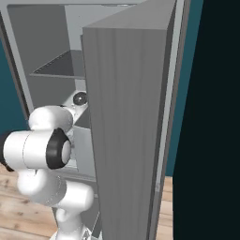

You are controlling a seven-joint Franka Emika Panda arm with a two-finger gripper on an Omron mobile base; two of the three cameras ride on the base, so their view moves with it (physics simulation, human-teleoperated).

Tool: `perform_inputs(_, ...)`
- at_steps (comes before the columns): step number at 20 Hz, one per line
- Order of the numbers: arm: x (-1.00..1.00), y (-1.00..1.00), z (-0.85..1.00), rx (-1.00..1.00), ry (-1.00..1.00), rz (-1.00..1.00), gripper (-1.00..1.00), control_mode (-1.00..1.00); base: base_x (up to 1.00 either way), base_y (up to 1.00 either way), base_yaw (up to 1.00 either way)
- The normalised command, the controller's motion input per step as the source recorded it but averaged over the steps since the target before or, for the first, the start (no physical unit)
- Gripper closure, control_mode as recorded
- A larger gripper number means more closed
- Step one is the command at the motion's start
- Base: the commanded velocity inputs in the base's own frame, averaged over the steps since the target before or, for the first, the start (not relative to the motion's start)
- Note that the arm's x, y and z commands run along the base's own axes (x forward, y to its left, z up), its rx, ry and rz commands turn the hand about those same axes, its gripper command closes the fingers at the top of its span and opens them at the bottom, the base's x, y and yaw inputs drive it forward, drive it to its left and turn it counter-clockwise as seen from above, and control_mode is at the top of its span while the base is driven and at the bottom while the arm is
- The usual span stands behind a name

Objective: Move the mayonnaise and banana from the second highest shelf to the top shelf to make space. Then, place the pitcher from the counter on the cleared second highest shelf.

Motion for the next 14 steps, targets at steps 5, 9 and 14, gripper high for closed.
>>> perform_inputs(5,-0.82,0.3,0.57,-0.05,0.02,0.03,1.0,-1.0,0.0,0.0,0.0)
perform_inputs(9,-0.92,0.38,0.77,-0.03,0.0,0.01,1.0,-1.0,0.0,0.0,0.0)
perform_inputs(14,-0.88,0.3,1.0,0.03,0.0,0.0,1.0,-1.0,0.0,0.0,0.0)
